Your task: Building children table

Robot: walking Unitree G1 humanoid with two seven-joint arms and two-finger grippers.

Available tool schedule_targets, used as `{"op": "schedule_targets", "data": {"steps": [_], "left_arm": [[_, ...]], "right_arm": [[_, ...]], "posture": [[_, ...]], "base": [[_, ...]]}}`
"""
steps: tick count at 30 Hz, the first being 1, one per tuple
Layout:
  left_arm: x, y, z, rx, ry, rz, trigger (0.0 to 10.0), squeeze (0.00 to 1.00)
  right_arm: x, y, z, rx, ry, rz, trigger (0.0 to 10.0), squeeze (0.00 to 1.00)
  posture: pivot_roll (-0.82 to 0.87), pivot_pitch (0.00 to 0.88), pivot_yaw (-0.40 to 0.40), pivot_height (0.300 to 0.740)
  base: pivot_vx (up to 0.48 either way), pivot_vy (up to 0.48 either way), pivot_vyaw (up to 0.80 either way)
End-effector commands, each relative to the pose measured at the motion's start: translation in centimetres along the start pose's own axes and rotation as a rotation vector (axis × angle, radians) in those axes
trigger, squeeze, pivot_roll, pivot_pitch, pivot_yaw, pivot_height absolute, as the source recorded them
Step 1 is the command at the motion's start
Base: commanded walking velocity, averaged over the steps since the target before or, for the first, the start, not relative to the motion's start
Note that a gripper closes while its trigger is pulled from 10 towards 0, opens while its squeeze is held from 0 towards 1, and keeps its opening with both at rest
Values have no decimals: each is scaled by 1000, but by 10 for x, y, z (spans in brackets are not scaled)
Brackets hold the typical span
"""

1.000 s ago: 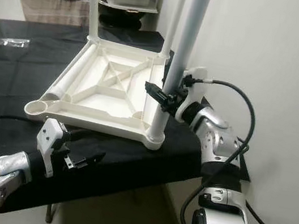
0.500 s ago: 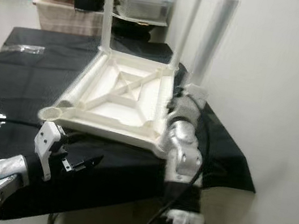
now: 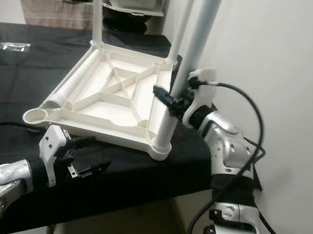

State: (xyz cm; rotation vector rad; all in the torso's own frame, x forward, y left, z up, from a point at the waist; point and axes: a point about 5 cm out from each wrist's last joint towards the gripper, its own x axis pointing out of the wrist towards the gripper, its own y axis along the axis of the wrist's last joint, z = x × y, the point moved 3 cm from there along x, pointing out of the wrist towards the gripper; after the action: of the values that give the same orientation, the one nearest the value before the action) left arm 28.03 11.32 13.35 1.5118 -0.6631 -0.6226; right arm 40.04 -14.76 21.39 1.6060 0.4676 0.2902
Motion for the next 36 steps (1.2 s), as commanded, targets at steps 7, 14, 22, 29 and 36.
{"op": "schedule_targets", "data": {"steps": [7,14,22,29,36], "left_arm": [[-3,-4,1,-12,8,-11,10000,0],[-3,-3,-2,-3,-2,-17,10000,0],[0,-3,-1,-2,-3,-12,10000,0],[-3,-3,-2,0,3,-17,10000,0],[-4,-3,-3,6,2,-21,10000,0]], "right_arm": [[-16,-31,15,269,-766,-6,9882,0],[6,11,-47,341,-88,177,10000,1000],[-25,49,-49,-3,400,249,10000,0],[-16,13,-37,-154,375,73,10000,0],[0,-24,-7,-158,113,-118,0,0]], "posture": [[49,0,-89,740],[33,0,-79,740],[34,0,-83,740],[47,0,-85,740],[50,0,-81,740]], "base": [[0,0,0],[0,0,0],[0,0,0],[0,0,0],[0,0,0]]}}
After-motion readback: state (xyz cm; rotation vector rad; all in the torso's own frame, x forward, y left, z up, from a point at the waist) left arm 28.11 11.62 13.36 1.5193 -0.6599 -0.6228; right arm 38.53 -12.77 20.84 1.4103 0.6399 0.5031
